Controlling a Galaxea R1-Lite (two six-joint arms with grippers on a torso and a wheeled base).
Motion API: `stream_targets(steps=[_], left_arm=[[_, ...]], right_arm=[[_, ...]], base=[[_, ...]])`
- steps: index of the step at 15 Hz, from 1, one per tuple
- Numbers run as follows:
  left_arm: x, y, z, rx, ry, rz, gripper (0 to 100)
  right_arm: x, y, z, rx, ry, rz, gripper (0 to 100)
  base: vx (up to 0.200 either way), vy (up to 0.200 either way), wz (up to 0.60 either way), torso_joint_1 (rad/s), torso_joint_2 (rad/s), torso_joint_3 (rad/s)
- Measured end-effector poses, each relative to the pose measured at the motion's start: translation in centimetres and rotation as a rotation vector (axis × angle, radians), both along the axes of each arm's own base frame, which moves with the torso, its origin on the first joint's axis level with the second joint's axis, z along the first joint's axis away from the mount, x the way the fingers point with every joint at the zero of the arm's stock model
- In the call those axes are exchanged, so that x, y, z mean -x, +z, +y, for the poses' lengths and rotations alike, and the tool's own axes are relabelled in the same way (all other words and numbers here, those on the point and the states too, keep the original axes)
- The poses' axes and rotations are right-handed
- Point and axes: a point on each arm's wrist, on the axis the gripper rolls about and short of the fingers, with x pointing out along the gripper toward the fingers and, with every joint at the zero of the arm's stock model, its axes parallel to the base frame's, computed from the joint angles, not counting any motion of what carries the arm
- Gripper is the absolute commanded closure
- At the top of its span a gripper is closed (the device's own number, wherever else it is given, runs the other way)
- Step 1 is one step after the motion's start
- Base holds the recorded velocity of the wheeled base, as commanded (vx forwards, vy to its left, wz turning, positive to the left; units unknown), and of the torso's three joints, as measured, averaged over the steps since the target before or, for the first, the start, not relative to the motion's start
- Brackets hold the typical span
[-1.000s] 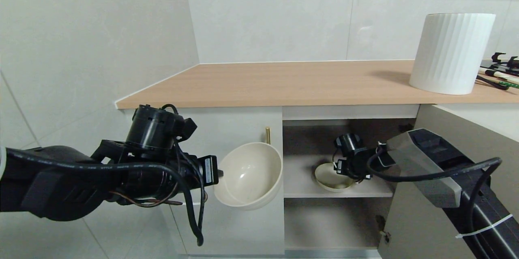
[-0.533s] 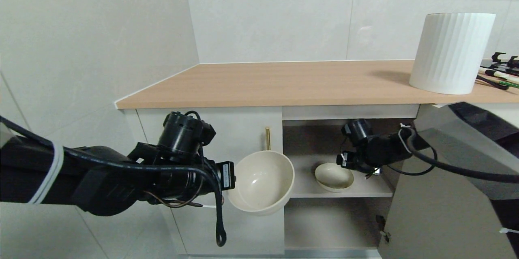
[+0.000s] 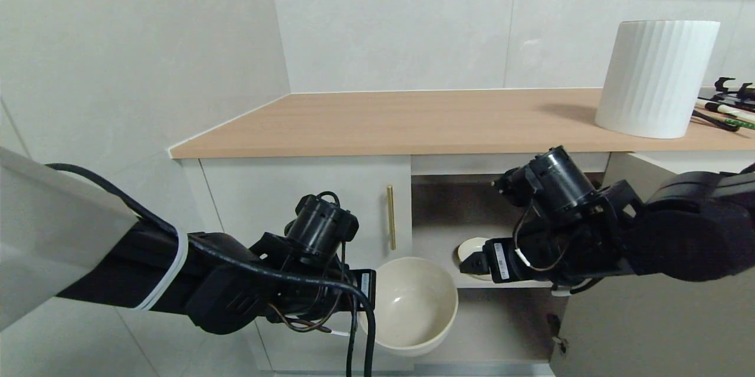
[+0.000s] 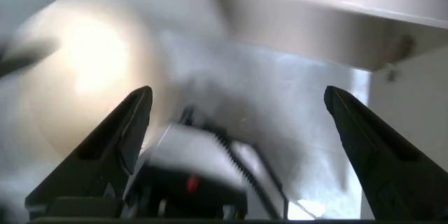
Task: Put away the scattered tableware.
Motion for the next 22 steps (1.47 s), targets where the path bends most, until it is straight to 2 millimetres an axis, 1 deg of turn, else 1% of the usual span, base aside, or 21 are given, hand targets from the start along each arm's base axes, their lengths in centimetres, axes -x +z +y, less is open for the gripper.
stream_targets(steps=[2, 4, 6, 9, 11, 12, 16, 22], left_arm=[[0.1, -0.2, -0.3, -0.008, -0.005, 0.001, 100], [0.2, -0.3, -0.5, -0.018, -0.005, -0.003, 100], [0.4, -0.2, -0.8, -0.019, -0.011, -0.006, 100], [0.7, -0.1, -1.0, -0.020, -0.015, -0.010, 100], [0.8, 0.1, -1.0, -0.016, -0.019, -0.013, 100], [0.9, 0.1, -1.0, -0.016, -0.018, -0.015, 100], [1.0, 0.3, -1.1, -0.012, -0.022, -0.018, 100], [0.9, 0.2, -1.1, -0.010, -0.023, -0.016, 100]], right_arm=[[1.7, 0.7, 0.7, -0.009, 0.054, -0.010, 0], [2.6, 0.3, 1.5, 0.003, 0.091, 0.001, 0], [2.4, -0.8, 2.0, 0.025, 0.094, 0.022, 0], [1.5, -2.4, 2.9, 0.053, 0.090, 0.056, 0], [0.9, -3.2, 3.2, 0.060, 0.079, 0.066, 0], [0.7, -3.5, 3.2, 0.065, 0.076, 0.072, 100], [0.0, -4.1, 3.3, 0.069, 0.065, 0.084, 100], [0.0, -4.4, 3.3, 0.075, 0.065, 0.090, 100]], base=[[0.000, 0.000, 0.00, 0.000, 0.00, 0.000], [0.000, 0.000, 0.00, 0.000, 0.00, 0.000], [0.000, 0.000, 0.00, 0.000, 0.00, 0.000], [0.000, 0.000, 0.00, 0.000, 0.00, 0.000], [0.000, 0.000, 0.00, 0.000, 0.00, 0.000], [0.000, 0.000, 0.00, 0.000, 0.00, 0.000], [0.000, 0.000, 0.00, 0.000, 0.00, 0.000], [0.000, 0.000, 0.00, 0.000, 0.00, 0.000]])
